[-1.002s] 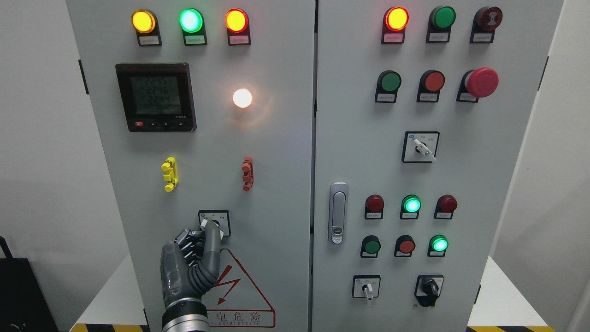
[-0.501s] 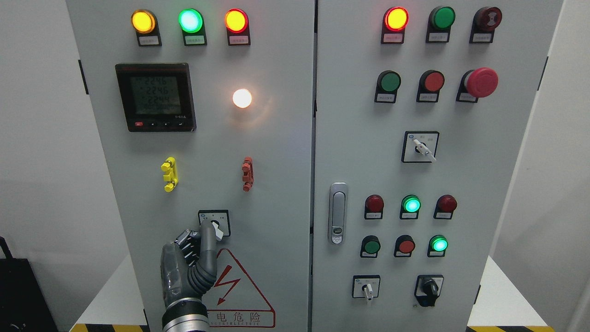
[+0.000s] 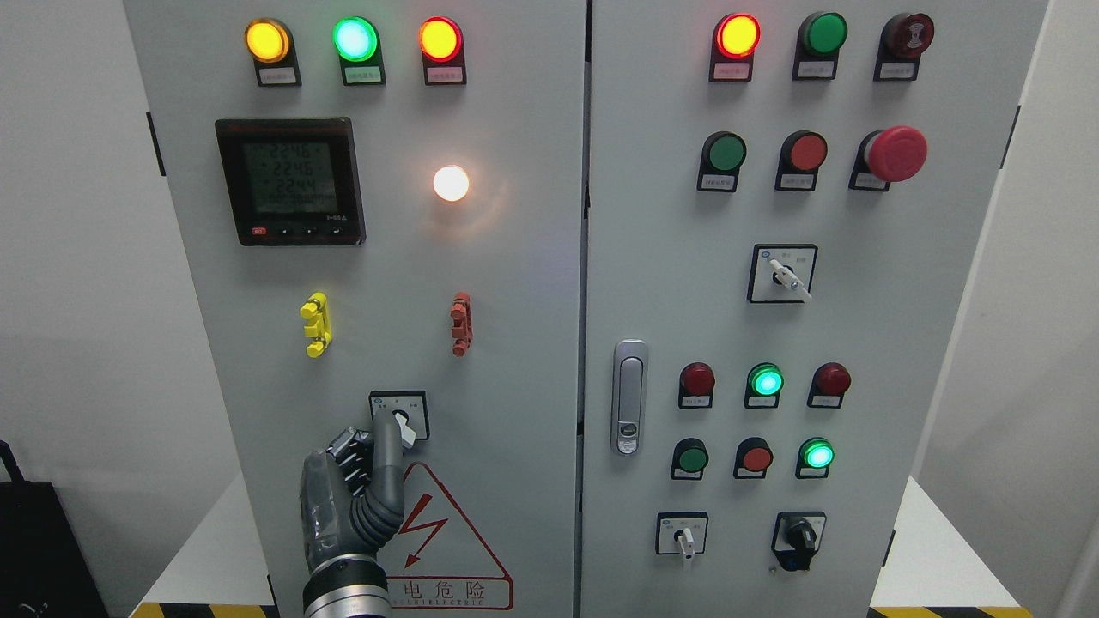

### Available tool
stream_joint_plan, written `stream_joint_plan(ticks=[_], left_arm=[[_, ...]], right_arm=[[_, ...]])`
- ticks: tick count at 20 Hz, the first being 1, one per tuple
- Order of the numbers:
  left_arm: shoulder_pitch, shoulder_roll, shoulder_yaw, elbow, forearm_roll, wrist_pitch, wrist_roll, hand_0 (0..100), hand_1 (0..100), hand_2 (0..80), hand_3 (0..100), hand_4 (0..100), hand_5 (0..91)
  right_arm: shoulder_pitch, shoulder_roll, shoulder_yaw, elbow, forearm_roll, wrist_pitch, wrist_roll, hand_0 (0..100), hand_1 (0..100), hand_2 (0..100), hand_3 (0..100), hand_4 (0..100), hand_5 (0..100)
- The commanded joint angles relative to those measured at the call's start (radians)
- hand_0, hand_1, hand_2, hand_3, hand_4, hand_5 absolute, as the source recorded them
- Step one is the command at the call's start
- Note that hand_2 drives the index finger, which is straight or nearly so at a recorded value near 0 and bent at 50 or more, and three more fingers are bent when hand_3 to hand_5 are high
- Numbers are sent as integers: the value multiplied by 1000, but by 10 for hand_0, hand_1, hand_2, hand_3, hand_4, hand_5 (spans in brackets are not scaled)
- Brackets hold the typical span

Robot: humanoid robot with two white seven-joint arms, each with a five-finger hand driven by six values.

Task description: Turn on light switch 1

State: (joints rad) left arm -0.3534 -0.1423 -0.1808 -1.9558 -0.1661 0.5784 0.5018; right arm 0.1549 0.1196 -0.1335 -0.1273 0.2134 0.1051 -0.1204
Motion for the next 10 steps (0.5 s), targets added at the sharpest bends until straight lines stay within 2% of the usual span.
stream_joint_plan(ticks=[1,3,10], left_arm=[[-1,0,0,2,0,-3,-3,464,294,704,932,915,796],[-1,0,0,2,0,-3,-3,416,298,703,929,914,796],[-2,0,-3,2,0,-5,-5,360,290,703,928,912,789]], right_arm=[[0,0,0,0,0,-1,-1,54,0,0,0,0,0],[0,0,0,0,0,-1,1,54,0,0,0,0,0],[0,0,0,0,0,-1,1,54,0,0,0,0,0]])
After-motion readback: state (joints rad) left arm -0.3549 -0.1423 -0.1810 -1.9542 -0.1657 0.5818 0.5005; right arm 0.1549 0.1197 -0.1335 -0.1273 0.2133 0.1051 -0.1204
